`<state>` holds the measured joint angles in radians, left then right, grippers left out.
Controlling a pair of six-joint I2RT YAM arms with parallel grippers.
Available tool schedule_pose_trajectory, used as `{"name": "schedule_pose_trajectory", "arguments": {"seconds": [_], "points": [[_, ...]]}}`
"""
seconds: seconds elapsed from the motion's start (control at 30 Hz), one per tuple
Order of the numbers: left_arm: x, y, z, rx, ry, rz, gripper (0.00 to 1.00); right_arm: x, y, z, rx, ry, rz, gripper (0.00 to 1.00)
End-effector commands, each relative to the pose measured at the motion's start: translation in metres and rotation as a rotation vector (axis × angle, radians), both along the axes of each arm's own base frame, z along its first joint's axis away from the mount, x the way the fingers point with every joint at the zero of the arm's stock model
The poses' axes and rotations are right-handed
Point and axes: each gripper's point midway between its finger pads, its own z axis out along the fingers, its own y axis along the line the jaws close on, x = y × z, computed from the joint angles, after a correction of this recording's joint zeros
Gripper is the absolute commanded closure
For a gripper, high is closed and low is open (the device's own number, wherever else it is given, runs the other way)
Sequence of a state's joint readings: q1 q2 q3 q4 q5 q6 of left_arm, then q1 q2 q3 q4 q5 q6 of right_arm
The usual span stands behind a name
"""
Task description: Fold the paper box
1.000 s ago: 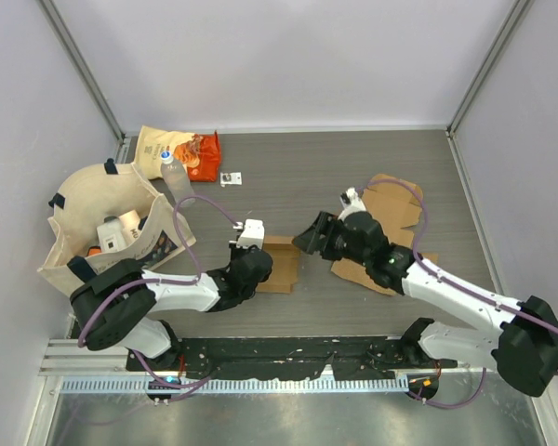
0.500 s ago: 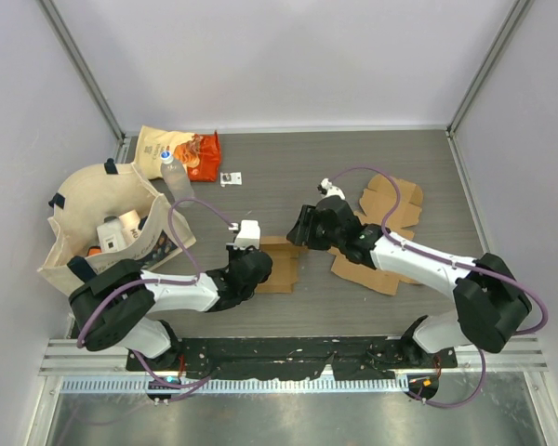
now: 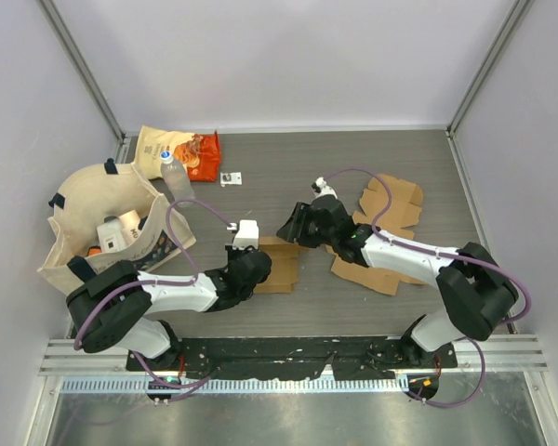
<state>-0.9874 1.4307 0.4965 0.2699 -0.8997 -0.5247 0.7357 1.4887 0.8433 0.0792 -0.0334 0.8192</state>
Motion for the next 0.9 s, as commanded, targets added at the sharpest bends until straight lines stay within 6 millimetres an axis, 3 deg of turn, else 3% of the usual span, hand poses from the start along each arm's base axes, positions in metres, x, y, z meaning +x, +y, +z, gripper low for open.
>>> {"name": "schedule_pose_trajectory", "arguments": {"seconds": [0.0,0.13,0.23,0.33,0.37,0.63,0.67,0.77,0.87], "points": [[0.002,0.001,0.009,-0.041,-0.023,0.029,1.0,0.011,-0.005,0.016,-0.031,-0.078,-0.038,0.49],[0.002,0.002,0.007,-0.039,-0.023,0.032,1.0,0.006,-0.02,0.022,-0.135,-0.125,-0.024,0.46],[0.002,0.002,0.007,-0.036,-0.022,0.034,1.0,-0.005,-0.024,0.015,-0.131,-0.094,-0.007,0.46],[0.003,0.002,0.006,-0.039,-0.022,0.037,1.0,-0.011,-0.023,0.006,-0.1,-0.071,-0.01,0.47],[0.002,0.002,0.007,-0.038,-0.023,0.037,1.0,-0.006,-0.018,0.013,-0.064,-0.095,-0.011,0.48],[0.002,0.0,0.01,-0.052,-0.019,0.031,1.0,-0.003,-0.002,0.007,0.031,-0.064,-0.02,0.51],[0.002,-0.001,0.01,-0.058,-0.019,0.03,1.0,-0.004,0.006,0.014,0.098,-0.058,-0.009,0.53],[0.002,-0.001,0.011,-0.072,-0.02,0.031,1.0,-0.001,0.007,0.014,0.152,-0.031,-0.03,0.55],[0.001,-0.002,0.011,-0.074,-0.018,0.027,1.0,0.0,-0.002,0.007,0.098,-0.024,-0.063,0.54]]}}
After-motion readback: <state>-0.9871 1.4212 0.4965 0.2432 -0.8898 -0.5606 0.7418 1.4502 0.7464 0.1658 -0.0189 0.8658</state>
